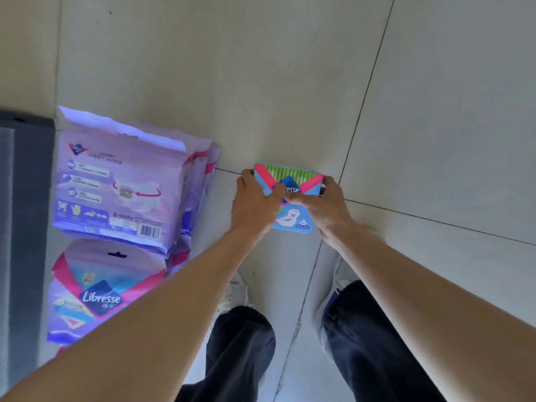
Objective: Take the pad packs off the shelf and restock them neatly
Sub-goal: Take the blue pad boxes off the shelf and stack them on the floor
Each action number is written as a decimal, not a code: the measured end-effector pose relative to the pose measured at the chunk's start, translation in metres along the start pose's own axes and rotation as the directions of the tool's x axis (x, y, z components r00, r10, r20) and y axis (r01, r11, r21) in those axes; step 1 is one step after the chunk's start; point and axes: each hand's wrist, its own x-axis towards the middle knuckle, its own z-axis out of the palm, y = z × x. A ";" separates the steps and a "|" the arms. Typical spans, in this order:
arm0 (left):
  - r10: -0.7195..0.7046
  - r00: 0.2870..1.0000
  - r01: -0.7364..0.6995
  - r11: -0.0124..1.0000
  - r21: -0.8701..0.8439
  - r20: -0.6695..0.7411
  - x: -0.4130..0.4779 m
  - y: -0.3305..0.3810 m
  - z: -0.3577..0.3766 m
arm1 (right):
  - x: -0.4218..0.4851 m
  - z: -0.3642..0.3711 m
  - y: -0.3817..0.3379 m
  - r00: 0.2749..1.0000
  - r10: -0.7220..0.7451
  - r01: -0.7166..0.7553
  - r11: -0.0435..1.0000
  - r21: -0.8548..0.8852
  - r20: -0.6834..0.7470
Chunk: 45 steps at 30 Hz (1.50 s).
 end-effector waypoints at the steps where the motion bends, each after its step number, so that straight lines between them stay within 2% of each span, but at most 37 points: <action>1: -0.014 1.000 0.014 1.000 0.007 0.018 0.006 0.001 0.001 | 0.007 0.002 0.002 1.000 -0.002 0.002 1.000 -0.006 -0.014; 6: -0.028 0.995 0.021 0.997 0.078 0.098 0.030 0.006 0.011 | 0.026 0.006 0.009 0.998 0.019 -0.027 0.989 -0.147 -0.053; 13: -0.044 0.998 0.038 0.986 0.162 0.035 0.023 0.013 0.013 | 0.026 0.000 -0.004 0.999 0.029 -0.038 0.925 -0.378 -0.031; 15: -0.024 1.000 0.022 0.965 0.261 0.004 0.012 0.024 0.009 | 0.021 -0.002 -0.011 0.999 -0.013 -0.007 0.878 -0.478 -0.038; 19: 0.099 0.995 -0.084 0.874 0.479 -0.007 -0.016 0.053 -0.017 | -0.014 -0.018 -0.049 0.990 -0.134 0.121 0.674 -0.729 0.040; 24: 0.188 0.982 -0.174 0.856 0.487 0.022 -0.064 0.097 -0.077 | -0.082 -0.036 -0.126 0.949 -0.221 0.293 0.341 -0.893 0.226; 26: 0.214 0.977 -0.186 0.844 0.503 0.002 -0.089 0.113 -0.107 | -0.115 -0.032 -0.158 0.921 -0.232 0.363 0.219 -0.906 0.313; 29: 0.256 0.965 -0.191 0.834 0.518 -0.058 -0.129 0.129 -0.154 | -0.170 -0.018 -0.204 0.848 -0.268 0.470 -0.019 -0.882 0.457; 32: 0.201 0.972 -0.122 0.877 0.465 -0.123 -0.172 0.145 -0.203 | -0.225 0.003 -0.242 0.779 -0.238 0.548 -0.188 -0.815 0.579; 35: 0.084 0.977 -0.017 0.948 0.319 -0.197 -0.215 0.149 -0.248 | -0.282 0.028 -0.271 0.701 -0.189 0.618 -0.322 -0.717 0.688; 39: -0.044 0.967 0.101 0.970 0.219 -0.251 -0.270 0.125 -0.289 | -0.353 0.064 -0.286 0.623 -0.128 0.669 -0.424 -0.611 0.771; 42: -0.161 0.937 0.197 0.977 0.087 -0.311 -0.319 0.090 -0.322 | -0.405 0.101 -0.281 0.576 -0.084 0.706 -0.449 -0.547 0.813; 45: -0.196 0.889 0.221 0.975 0.013 -0.413 -0.371 0.038 -0.357 | -0.452 0.142 -0.257 0.517 -0.060 0.756 -0.437 -0.488 0.854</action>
